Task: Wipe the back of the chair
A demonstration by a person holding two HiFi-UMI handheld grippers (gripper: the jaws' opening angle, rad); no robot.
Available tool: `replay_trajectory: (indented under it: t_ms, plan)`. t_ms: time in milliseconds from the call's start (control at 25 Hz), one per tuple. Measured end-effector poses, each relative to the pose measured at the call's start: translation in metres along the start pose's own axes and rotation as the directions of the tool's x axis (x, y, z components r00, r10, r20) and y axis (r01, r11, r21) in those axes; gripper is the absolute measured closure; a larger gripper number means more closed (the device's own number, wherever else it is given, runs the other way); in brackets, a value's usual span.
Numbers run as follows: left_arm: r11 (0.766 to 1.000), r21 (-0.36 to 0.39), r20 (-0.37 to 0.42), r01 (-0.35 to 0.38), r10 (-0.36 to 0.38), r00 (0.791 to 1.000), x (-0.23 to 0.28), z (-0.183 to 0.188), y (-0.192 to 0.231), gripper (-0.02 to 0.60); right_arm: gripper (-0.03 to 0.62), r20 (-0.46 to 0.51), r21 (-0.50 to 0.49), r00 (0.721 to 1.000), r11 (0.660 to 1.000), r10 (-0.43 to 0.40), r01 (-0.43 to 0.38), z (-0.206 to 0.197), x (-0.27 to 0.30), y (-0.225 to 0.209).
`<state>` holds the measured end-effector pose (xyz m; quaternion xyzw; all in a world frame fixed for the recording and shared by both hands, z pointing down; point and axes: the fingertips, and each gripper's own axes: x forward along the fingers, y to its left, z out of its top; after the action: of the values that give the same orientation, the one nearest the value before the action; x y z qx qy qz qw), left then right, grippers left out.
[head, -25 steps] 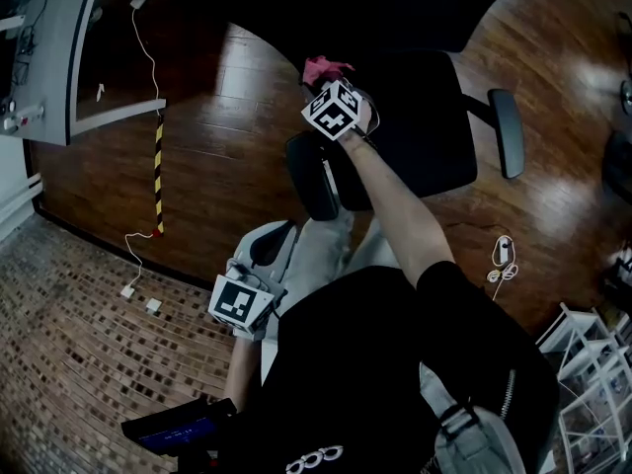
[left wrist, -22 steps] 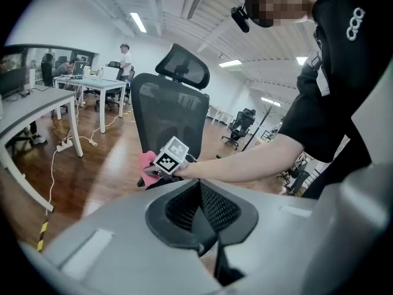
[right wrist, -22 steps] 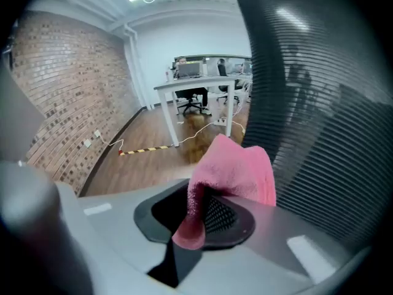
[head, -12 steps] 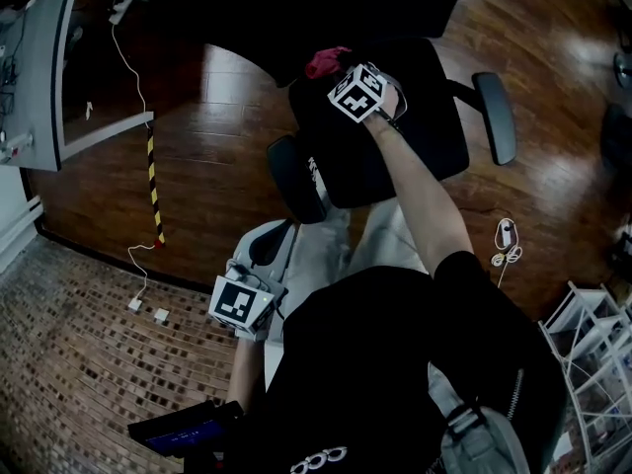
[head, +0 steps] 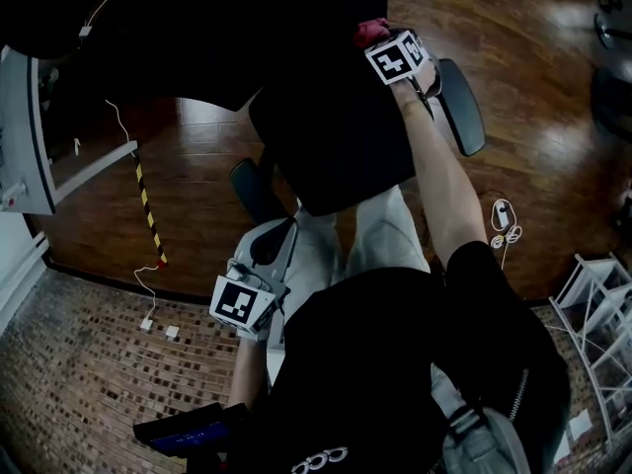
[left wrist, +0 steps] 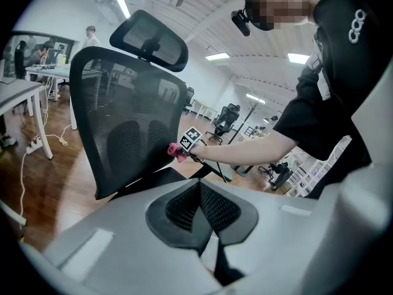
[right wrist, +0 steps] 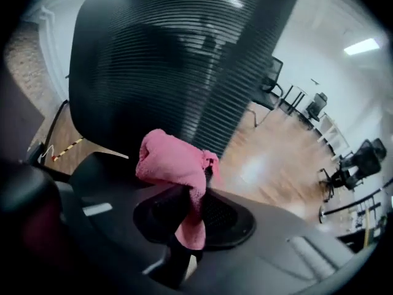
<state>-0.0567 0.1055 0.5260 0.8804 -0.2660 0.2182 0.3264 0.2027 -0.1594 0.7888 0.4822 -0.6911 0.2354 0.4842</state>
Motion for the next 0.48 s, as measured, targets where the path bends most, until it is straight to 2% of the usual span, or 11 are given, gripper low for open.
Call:
replay_trajectory:
  t_ms: [80, 160, 240, 320, 480]
  plan:
    - [1.0, 0.004, -0.001, 0.016, -0.016, 1.0, 0.009, 0.004, -0.005, 0.589, 0.542, 0.002, 0.067, 0.996, 0.994, -0.084, 0.084, -0.009, -0.009, -0.025]
    - [1.0, 0.007, -0.004, 0.025, -0.025, 1.0, 0.014, 0.004, -0.009, 0.589, 0.542, 0.001, 0.12, 0.992, 0.985, -0.123, 0.122, -0.017, -0.012, -0.037]
    - [1.0, 0.005, -0.006, 0.026, -0.026, 1.0, 0.016, 0.002, -0.011, 0.589, 0.542, -0.006, 0.129, 0.994, 0.986, -0.11, 0.11, -0.021, -0.006, -0.033]
    - [1.0, -0.003, -0.008, 0.022, -0.022, 1.0, 0.013, -0.001, -0.01, 0.589, 0.542, -0.012, 0.096, 0.997, 0.992, -0.082, 0.083, -0.018, 0.002, -0.019]
    - [1.0, -0.026, -0.013, -0.006, 0.006, 1.0, 0.001, -0.012, 0.0, 0.589, 0.543, -0.022, 0.019, 1.0, 1.0, -0.012, 0.012, -0.006, 0.02, 0.033]
